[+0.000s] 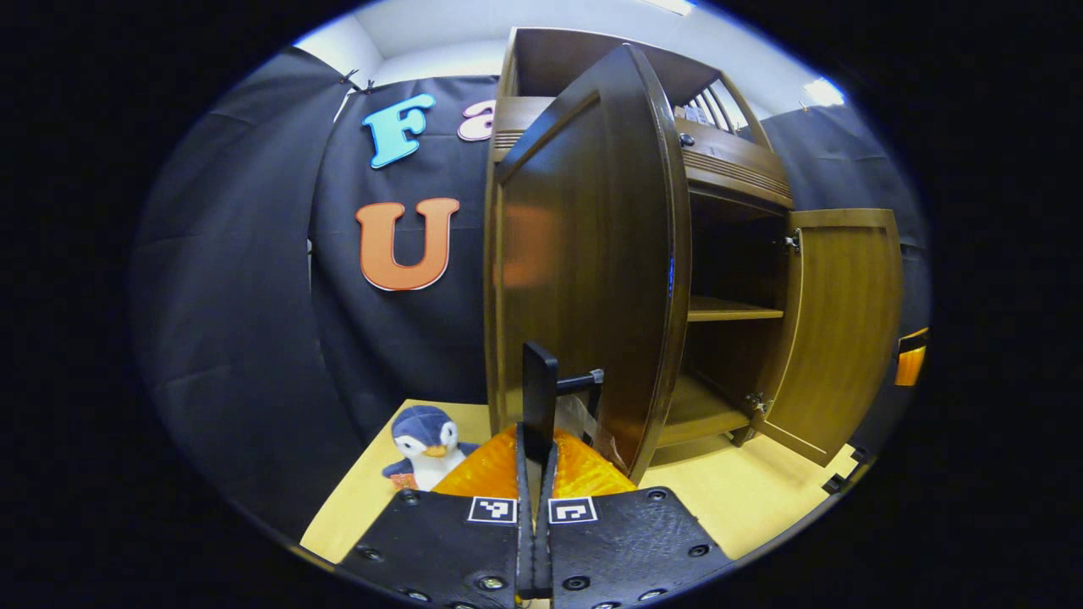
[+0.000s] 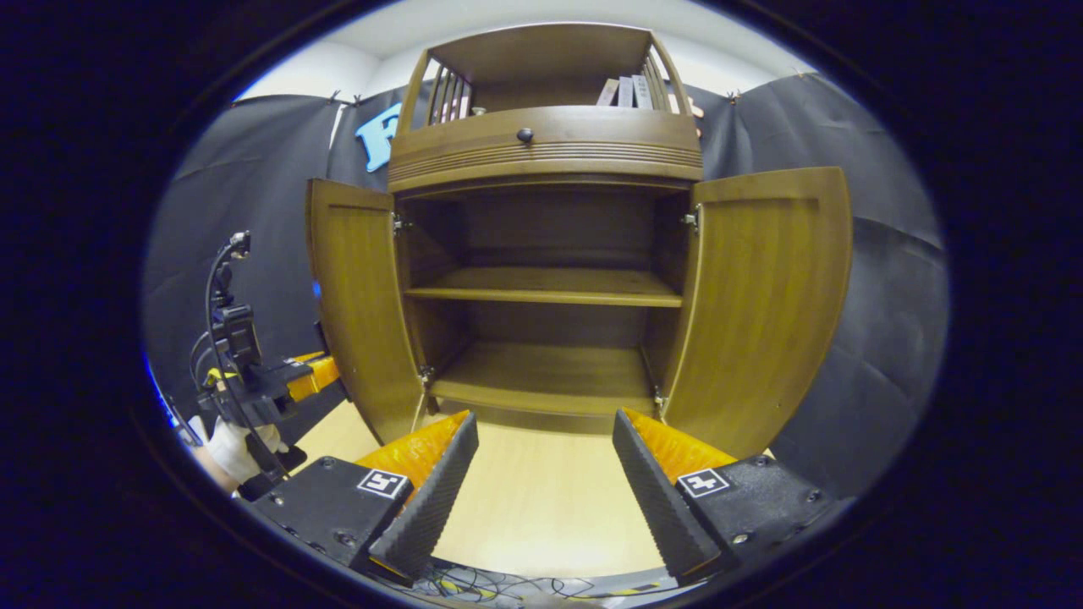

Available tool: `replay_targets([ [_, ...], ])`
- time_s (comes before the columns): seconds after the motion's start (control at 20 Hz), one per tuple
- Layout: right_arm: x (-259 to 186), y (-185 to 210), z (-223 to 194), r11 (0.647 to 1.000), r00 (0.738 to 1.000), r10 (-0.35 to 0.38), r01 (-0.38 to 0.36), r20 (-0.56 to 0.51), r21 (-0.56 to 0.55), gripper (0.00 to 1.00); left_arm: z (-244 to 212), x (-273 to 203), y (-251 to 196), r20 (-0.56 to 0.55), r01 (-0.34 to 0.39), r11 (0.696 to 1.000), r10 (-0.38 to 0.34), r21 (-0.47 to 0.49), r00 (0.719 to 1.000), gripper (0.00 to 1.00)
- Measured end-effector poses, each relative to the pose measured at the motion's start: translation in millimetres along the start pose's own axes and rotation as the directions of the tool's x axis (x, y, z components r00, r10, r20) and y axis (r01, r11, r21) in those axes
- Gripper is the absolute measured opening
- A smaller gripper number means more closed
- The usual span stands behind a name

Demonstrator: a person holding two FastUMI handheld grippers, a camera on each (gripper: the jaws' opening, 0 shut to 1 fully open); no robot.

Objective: Open the right door of the double-door shoe cabinet with the right hand, and open the left door with the left hand.

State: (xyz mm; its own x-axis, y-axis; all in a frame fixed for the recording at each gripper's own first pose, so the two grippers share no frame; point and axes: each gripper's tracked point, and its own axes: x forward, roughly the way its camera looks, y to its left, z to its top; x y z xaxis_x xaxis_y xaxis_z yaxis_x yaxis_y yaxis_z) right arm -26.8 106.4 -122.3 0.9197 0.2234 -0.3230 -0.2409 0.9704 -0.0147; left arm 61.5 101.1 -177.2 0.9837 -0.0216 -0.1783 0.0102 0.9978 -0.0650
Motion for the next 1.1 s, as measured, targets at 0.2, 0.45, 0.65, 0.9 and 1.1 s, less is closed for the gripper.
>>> replay_targets([
  [0.2,4.3,7.4,-1.4,1.000,1.000,0.022,-0.022,-0.006,0.002,1.00,-0.1,-0.9,23.2,0.012,-0.008,1.000,0.008,-0.012,1.000,0.00],
  [0.45,5.1,8.3,1.3,1.000,1.000,0.029,-0.029,-0.006,-0.006,1.00,1.7,-0.7,53.8,0.032,0.014,1.000,-0.014,-0.023,0.999,0.00],
  [0.65,5.5,3.1,0.1,1.000,1.000,0.022,-0.022,-0.011,-0.003,1.00,2.1,3.5,66.3,0.047,0.064,0.998,-0.063,-0.018,0.997,0.00],
  [0.9,8.1,0.3,-3.1,1.000,1.000,0.020,-0.020,-0.023,0.004,1.00,2.5,7.6,81.0,0.052,0.137,0.991,-0.137,0.001,0.989,0.00],
  [1.1,9.7,2.8,-0.7,0.999,0.999,0.032,-0.032,-0.022,0.001,1.00,1.8,9.4,92.7,0.040,0.226,0.972,-0.224,-0.061,0.974,0.00],
])
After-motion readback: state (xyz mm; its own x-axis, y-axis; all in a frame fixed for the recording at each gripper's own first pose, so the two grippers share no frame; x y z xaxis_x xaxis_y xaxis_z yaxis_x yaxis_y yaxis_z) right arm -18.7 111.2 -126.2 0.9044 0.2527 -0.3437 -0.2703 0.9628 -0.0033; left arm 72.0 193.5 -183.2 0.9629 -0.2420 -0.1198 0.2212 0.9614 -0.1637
